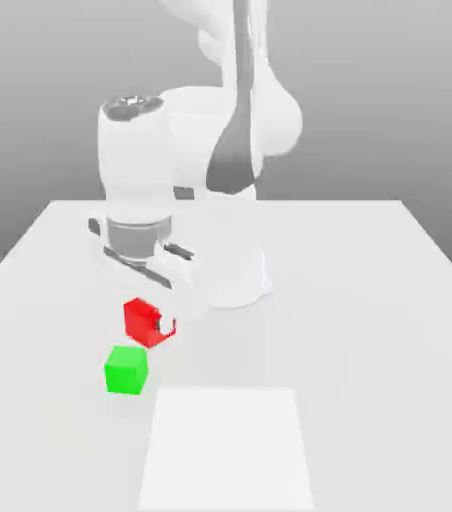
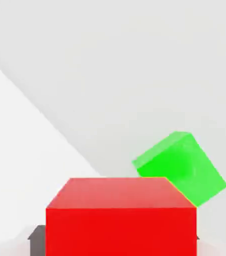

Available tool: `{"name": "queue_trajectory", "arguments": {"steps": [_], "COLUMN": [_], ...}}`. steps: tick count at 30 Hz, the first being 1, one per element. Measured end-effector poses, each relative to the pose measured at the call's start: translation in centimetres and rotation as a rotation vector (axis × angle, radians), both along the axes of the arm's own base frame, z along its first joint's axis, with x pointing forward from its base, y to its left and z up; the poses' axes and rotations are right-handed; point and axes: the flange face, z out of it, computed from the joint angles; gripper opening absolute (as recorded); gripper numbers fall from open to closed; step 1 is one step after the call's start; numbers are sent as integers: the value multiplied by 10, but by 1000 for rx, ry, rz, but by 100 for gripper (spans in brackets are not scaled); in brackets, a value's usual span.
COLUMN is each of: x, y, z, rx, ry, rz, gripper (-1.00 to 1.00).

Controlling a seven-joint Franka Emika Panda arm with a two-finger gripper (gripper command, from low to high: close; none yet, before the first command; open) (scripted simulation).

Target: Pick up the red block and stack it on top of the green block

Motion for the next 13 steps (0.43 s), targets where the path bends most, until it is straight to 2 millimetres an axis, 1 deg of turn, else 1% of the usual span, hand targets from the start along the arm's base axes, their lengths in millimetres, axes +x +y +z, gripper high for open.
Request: {"name": "queue_trajectory", "arguments": {"steps": [1,3,9,10,13], "x": [-5,-8,-9,-9,-9], "y": [-8,-15,-17,-16,-16], "z": [0,-9,-54,-60,-60], "rx": [0,1,1,1,1], "ry": [0,0,-1,0,0], "rz": [-51,-90,-103,-101,-101], "gripper": [-100,-100,-100,100,100]}}
